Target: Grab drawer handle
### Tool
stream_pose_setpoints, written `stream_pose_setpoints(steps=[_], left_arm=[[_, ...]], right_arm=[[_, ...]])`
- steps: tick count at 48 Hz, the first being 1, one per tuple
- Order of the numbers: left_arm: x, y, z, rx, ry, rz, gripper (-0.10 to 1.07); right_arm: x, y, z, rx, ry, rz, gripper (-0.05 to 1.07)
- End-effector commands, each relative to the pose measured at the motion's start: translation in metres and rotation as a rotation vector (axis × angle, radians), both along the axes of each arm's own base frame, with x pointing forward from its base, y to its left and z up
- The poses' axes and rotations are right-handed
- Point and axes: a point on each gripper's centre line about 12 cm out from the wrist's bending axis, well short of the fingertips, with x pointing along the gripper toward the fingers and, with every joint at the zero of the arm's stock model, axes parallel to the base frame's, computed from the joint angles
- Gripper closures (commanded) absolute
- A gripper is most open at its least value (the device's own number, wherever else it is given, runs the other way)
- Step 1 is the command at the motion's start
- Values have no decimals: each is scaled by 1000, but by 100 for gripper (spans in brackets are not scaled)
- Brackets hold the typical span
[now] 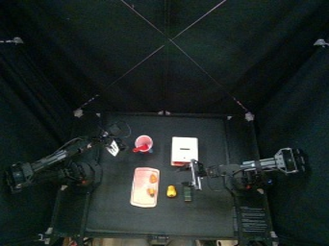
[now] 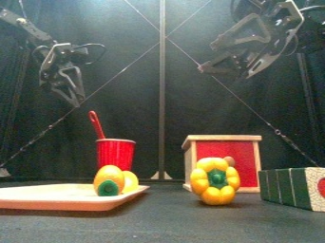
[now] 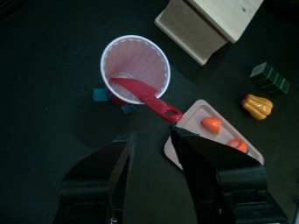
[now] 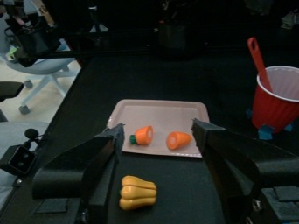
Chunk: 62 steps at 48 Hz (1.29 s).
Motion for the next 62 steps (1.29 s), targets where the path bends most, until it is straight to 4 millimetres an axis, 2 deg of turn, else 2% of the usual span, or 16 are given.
stream_pose_setpoints(steps=[1,10,20,27,43,52,62], left_arm=[[2,1,6,18,-25,-1,21],[-3,-10,2,57,-86,-16,21],[-8,-35,5,104,-283,-45,21],[-4,-53,-9,99,-411,-72,21],[3,-100,-19,209,-626,-272,21],[10,-127,-29,214,-639,-404,21],[23,-146,-32,247,-621,-514,21]], right_arm=[[1,1,8,15,-29,-1,8],[1,-1,9,59,-29,-28,8],[3,-3,10,94,-31,-52,8],[9,-4,8,84,-21,-52,8],[41,-1,-7,33,40,-23,8],[62,-2,-8,14,54,-18,8],[83,-8,-8,21,92,-48,8]])
